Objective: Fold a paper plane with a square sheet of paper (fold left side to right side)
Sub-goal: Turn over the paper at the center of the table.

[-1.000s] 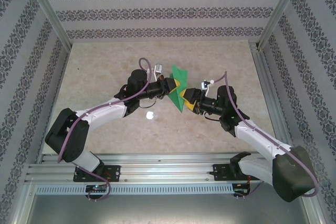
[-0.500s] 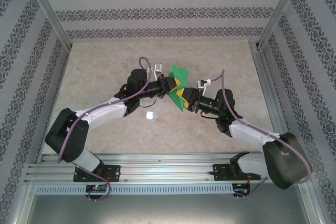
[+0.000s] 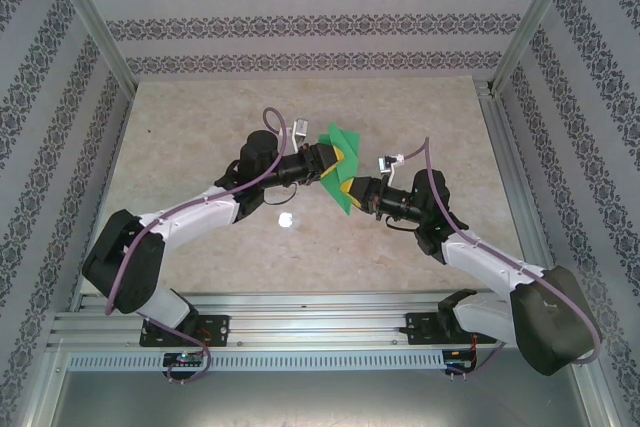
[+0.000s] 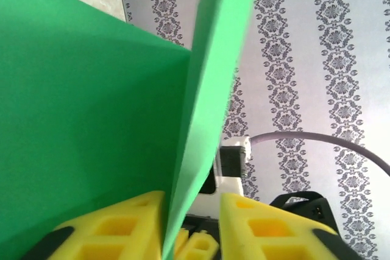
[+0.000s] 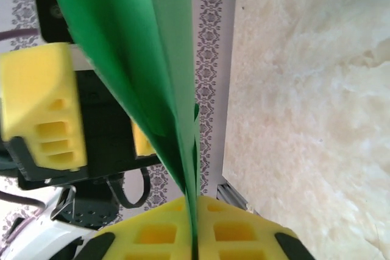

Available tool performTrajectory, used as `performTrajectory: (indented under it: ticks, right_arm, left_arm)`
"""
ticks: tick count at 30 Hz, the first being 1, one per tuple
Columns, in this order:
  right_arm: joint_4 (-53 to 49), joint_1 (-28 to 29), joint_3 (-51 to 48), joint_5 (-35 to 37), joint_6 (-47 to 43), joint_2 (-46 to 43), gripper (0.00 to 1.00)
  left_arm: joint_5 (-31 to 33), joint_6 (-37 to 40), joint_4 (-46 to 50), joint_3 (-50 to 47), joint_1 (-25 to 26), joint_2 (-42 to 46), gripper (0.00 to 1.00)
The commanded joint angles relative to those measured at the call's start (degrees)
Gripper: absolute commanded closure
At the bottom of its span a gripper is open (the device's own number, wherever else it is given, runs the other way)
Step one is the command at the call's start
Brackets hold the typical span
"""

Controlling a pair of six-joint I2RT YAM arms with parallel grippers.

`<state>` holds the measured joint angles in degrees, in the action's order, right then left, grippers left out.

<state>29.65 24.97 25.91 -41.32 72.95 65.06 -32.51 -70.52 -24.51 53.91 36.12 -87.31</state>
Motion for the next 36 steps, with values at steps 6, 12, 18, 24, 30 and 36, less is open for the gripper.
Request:
performTrajectory:
  ticks: [6, 12, 18, 24, 30, 36]
  right_arm:
    - [-60.48, 4.97, 21.54, 26.22, -37.81, -1.86, 0.98]
    - [-84.58, 16.47, 37.57, 64.24, -47.46, 13.17, 0.97]
    - [-99.19, 25.73, 52.38, 87.33, -48.21, 34.12, 0.95]
    - [-105.07, 31.96, 60.34, 97.55, -47.4, 50.95, 0.94]
    - [-103.86, 35.62, 61.96, 94.78, -47.69, 58.78, 0.68]
    - [-96.37, 39.24, 56.58, 80.46, -51.93, 48.79, 0.33]
  left_arm:
    - [-0.19, 12.26, 21.11, -0.78, -8.81, 15.72, 0.36]
    - [-0.21, 21.85, 42.45, 0.18, -20.57, 25.32, 0.26]
    - [-1.34, 24.25, 46.39, -2.93, -27.58, 27.71, 0.25]
    - [-1.3, 25.85, 47.85, -4.86, -30.34, 28.09, 0.25]
    - [-1.32, 26.65, 48.48, -6.2, -31.21, 28.25, 0.25]
    - [-1.46, 27.87, 49.51, -6.6, -31.55, 28.42, 0.25]
